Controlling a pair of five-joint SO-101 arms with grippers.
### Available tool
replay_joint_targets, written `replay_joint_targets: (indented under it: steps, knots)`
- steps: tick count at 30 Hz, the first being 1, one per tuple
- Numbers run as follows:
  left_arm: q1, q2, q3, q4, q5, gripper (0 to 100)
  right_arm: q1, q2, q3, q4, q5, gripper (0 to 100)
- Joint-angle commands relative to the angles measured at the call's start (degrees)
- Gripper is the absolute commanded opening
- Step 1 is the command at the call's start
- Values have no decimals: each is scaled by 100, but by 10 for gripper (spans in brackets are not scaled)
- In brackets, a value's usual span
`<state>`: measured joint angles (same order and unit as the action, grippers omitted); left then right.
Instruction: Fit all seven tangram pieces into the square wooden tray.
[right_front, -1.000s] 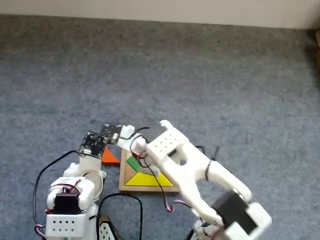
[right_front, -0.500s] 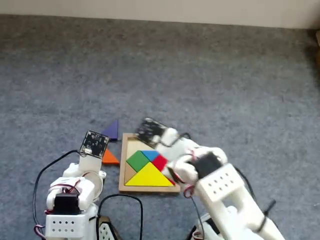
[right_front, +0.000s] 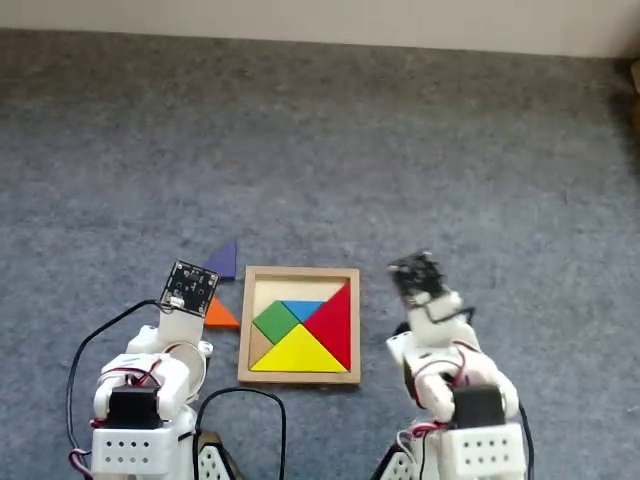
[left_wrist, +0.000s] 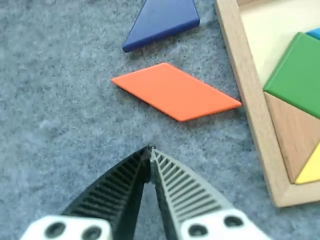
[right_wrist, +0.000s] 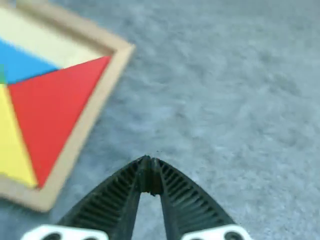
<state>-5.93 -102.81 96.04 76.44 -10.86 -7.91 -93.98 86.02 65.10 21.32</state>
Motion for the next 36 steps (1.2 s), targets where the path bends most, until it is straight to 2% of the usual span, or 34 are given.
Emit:
replay_joint_targets:
  steps: [1, 4, 10, 13, 36]
  knots:
    - [92, -110, 110, 35, 44, 7, 259, -1147, 690, -268, -88, 6]
    - [92, -110, 110, 35, 44, 7, 251, -1051, 1323, -576, -255, 6]
    - [92, -110, 110, 35, 44, 7, 277, -945, 1508, -1297, -1565, 6]
    - [92, -110, 110, 35, 44, 7, 277, -936, 1516, -1288, -1899, 6]
    - [101, -127, 75, -18, 26, 7, 277, -910, 1516, -1305, -1925, 6]
